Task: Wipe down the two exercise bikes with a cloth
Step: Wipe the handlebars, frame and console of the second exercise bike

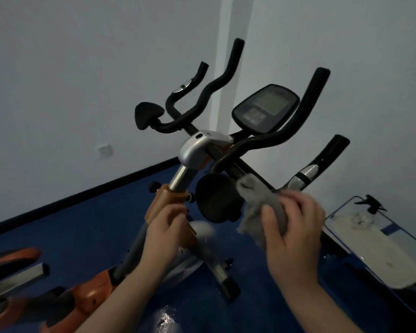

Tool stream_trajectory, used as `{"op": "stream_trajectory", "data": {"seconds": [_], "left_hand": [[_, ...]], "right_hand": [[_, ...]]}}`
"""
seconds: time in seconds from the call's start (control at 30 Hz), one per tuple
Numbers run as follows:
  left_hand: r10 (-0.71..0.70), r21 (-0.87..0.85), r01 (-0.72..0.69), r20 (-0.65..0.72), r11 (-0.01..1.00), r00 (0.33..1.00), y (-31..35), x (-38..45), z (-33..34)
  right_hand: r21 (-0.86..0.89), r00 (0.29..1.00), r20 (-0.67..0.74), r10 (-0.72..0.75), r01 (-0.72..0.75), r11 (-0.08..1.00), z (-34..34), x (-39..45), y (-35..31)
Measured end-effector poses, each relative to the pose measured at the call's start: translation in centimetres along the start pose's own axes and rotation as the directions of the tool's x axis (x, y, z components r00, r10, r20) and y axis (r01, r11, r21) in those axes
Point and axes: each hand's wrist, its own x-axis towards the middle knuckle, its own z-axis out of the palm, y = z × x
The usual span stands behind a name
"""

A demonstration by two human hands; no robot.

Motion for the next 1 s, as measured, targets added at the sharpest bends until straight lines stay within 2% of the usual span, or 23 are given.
{"op": "stream_trajectory", "data": {"seconds": [0.03, 0.07, 0.13, 0.17, 0.23, 0.3, 0.37, 0.47, 0.5, 0.53, 0.6, 0.67, 0.7, 0.8, 0.83, 0.9, 0.97, 1.0], "left_hand": [[-0.016, -0.127, 0.012, -0.031, 0.992, 0.999, 1.5, 0.5, 0.6], [-0.074, -0.252, 0.058, -0.056, 0.966, 0.996, 2.5, 0.9, 1.1], [-0.160, -0.410, 0.132, -0.034, 0.903, 0.987, 3.7, 1.4, 1.9], [-0.168, -0.419, 0.150, -0.005, 0.896, 0.986, 3.9, 1.6, 2.1], [-0.170, -0.444, 0.161, 0.022, 0.881, 0.985, 3.6, 1.9, 2.6], [-0.160, -0.478, 0.161, 0.044, 0.863, 0.986, 3.4, 2.1, 2.9], [-0.098, -0.462, 0.148, 0.130, 0.874, 0.987, 3.2, 2.0, 2.9], [-0.012, -0.420, 0.100, 0.207, 0.902, 0.978, 2.7, 2.4, 2.3], [-0.001, -0.408, 0.092, 0.220, 0.908, 0.976, 2.5, 2.5, 1.9], [0.010, -0.397, 0.085, 0.231, 0.914, 0.973, 2.4, 2.8, 1.6], [0.021, -0.355, 0.075, 0.258, 0.932, 0.966, 2.3, 3.2, 0.9], [0.040, -0.315, 0.051, 0.275, 0.948, 0.961, 2.3, 3.7, 0.5], [0.059, -0.304, 0.032, 0.287, 0.952, 0.956, 2.5, 4.0, 0.4], [0.125, -0.285, -0.037, 0.297, 0.958, 0.947, 3.8, 4.8, 0.5], [0.146, -0.271, -0.064, 0.295, 0.961, 0.944, 4.3, 5.0, 0.7], [0.167, -0.247, -0.094, 0.291, 0.964, 0.942, 4.9, 5.0, 1.1], [0.190, -0.207, -0.137, 0.265, 0.969, 0.945, 5.2, 4.9, 1.3], [0.198, -0.198, -0.149, 0.256, 0.969, 0.946, 5.2, 4.9, 1.3]], "right_hand": [[-0.023, 0.993, 0.025, -0.118, 0.118, 0.993, 0.6, 1.8, -0.8], [-0.004, 0.971, 0.135, -0.198, 0.200, 0.980, 1.7, 3.2, -1.5], [-0.028, 0.860, 0.433, -0.269, 0.312, 0.950, 4.2, 4.4, -2.8], [-0.093, 0.804, 0.535, -0.258, 0.359, 0.929, 5.2, 3.9, -3.1], [-0.194, 0.774, 0.562, -0.292, 0.467, 0.863, 6.2, 2.3, -2.5], [-0.150, 0.737, 0.554, -0.388, 0.546, 0.824, 5.4, 1.9, -1.4], [-0.130, 0.707, 0.558, -0.434, 0.592, 0.796, 5.1, 2.9, -1.2], [-0.216, 0.827, 0.495, -0.267, 0.414, 0.884, 6.6, 4.0, -3.3], [-0.246, 0.829, 0.511, -0.229, 0.396, 0.885, 7.1, 3.4, -4.0], [-0.239, 0.794, 0.558, -0.242, 0.433, 0.869, 7.2, 2.5, -4.5], [-0.155, 0.667, 0.687, -0.288, 0.522, 0.839, 6.1, 1.5, -4.4], [-0.089, 0.591, 0.766, -0.253, 0.488, 0.869, 4.2, 3.0, -4.0], [-0.078, 0.612, 0.759, -0.222, 0.425, 0.902, 3.5, 4.3, -3.9], [-0.052, 0.830, 0.535, -0.159, 0.220, 0.974, 3.1, 8.0, -3.8], [-0.036, 0.860, 0.498, -0.109, 0.147, 0.989, 3.9, 8.8, -3.9], [-0.088, 0.850, 0.524, 0.047, 0.000, 0.996, 6.4, 9.1, -4.3], [-0.174, 0.877, 0.457, 0.150, -0.078, 0.982, 8.8, 8.3, -4.5], [-0.198, 0.906, 0.394, 0.151, -0.077, 0.977, 9.3, 8.0, -4.6]]}}
